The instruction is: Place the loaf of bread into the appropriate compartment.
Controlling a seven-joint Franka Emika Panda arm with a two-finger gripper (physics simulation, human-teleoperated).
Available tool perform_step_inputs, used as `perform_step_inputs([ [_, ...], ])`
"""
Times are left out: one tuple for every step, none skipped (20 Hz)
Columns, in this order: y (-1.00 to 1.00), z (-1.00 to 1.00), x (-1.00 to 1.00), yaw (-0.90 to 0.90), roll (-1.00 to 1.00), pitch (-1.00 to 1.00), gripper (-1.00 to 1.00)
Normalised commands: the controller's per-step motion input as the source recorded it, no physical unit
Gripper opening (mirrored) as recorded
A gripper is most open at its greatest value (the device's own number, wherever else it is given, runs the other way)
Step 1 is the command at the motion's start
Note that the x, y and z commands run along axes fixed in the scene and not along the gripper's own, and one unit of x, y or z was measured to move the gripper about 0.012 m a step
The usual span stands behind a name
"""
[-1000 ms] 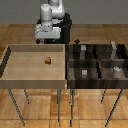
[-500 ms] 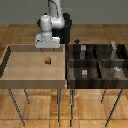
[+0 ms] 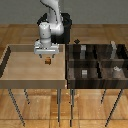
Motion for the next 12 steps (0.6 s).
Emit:
perform_step_inputs([
  [0.00, -1.00, 0.00, 0.00, 0.00, 0.00, 1.00],
  [0.00, -1.00, 0.00, 0.00, 0.00, 0.00, 1.00],
  [0.00, -1.00, 0.00, 0.00, 0.00, 0.00, 1.00],
  [0.00, -1.00, 0.00, 0.00, 0.00, 0.00, 1.00],
  [0.00, -1.00, 0.00, 0.00, 0.00, 0.00, 1.00],
  [0.00, -1.00, 0.00, 0.00, 0.00, 0.00, 1.00],
  [0.00, 0.00, 0.00, 0.00, 0.00, 0.00, -1.00],
  [0.00, 0.00, 0.00, 0.00, 0.00, 0.00, -1.00],
  [0.00, 0.00, 0.00, 0.00, 0.00, 0.00, -1.00],
  [0.00, 0.00, 0.00, 0.00, 0.00, 0.00, -1.00],
  [0.00, 0.00, 0.00, 0.00, 0.00, 0.00, -1.00],
  [0.00, 0.00, 0.00, 0.00, 0.00, 0.00, -1.00],
])
